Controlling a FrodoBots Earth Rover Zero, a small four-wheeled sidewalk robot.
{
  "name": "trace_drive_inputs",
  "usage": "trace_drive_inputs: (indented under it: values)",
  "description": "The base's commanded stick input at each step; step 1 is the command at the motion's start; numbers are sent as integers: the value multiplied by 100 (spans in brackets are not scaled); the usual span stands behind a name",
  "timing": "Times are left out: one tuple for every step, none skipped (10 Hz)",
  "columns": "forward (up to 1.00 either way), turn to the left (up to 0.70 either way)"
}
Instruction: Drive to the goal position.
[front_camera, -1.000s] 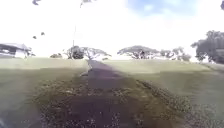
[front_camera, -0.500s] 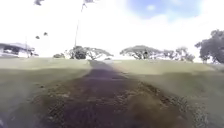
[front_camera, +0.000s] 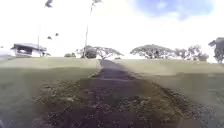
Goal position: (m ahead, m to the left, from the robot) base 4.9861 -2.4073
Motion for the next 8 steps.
trace_drive_inputs:
  values:
    - [50, 0]
    - [50, 0]
    - [50, 0]
    - [50, 0]
    - [50, 0]
    - [50, 0]
    - [50, 0]
    - [50, 0]
